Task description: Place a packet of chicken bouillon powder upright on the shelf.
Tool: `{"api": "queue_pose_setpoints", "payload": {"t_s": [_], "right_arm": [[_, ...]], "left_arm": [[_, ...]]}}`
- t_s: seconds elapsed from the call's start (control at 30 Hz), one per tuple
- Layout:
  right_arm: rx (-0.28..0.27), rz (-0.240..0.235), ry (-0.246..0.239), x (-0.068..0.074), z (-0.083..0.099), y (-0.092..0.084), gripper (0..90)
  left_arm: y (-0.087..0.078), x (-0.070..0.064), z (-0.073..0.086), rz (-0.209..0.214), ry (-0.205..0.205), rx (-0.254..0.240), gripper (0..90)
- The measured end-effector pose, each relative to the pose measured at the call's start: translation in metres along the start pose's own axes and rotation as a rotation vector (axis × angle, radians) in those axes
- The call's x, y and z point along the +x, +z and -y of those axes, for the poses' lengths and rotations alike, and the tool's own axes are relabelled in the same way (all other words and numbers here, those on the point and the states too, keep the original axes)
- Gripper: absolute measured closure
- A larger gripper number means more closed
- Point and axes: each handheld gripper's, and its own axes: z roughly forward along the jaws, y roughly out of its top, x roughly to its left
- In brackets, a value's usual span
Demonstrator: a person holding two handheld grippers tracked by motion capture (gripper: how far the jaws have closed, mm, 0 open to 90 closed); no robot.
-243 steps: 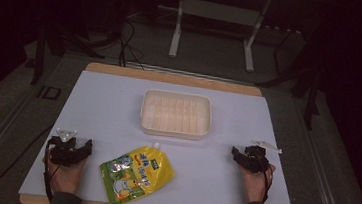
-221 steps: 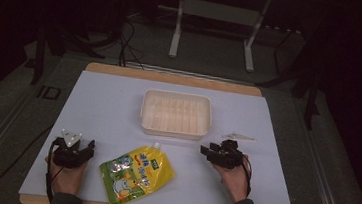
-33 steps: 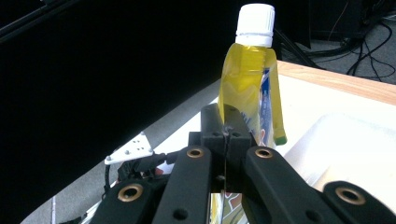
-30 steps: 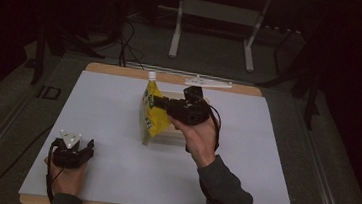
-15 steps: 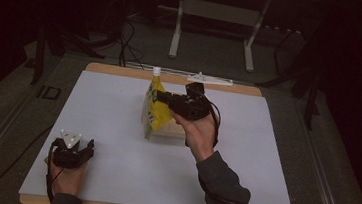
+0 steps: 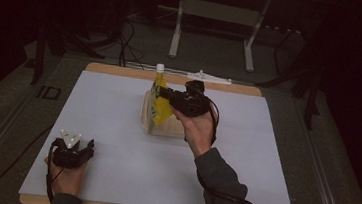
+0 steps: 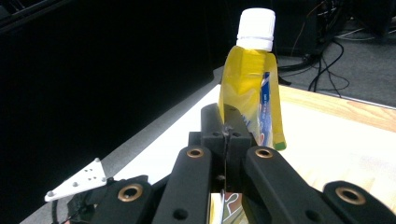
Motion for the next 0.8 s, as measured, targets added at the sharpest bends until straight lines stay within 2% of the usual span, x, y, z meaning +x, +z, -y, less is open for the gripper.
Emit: {"api": "queue_pose_setpoints", "payload": {"t_s": [0.37,0.8], "right_arm": [[-0.027,0.057,-0.014,-0.004,0.001,0.006,90.0],[-0.032,0.11,-0.025,-0.008,0.002,0.013,90.0]], "left_arm": [[0.0,0.0,0.0,0.0,0.001,0.001,45.1],[0.0,0.0,0.0,-0.001,0.001,0.001,45.1]]}}
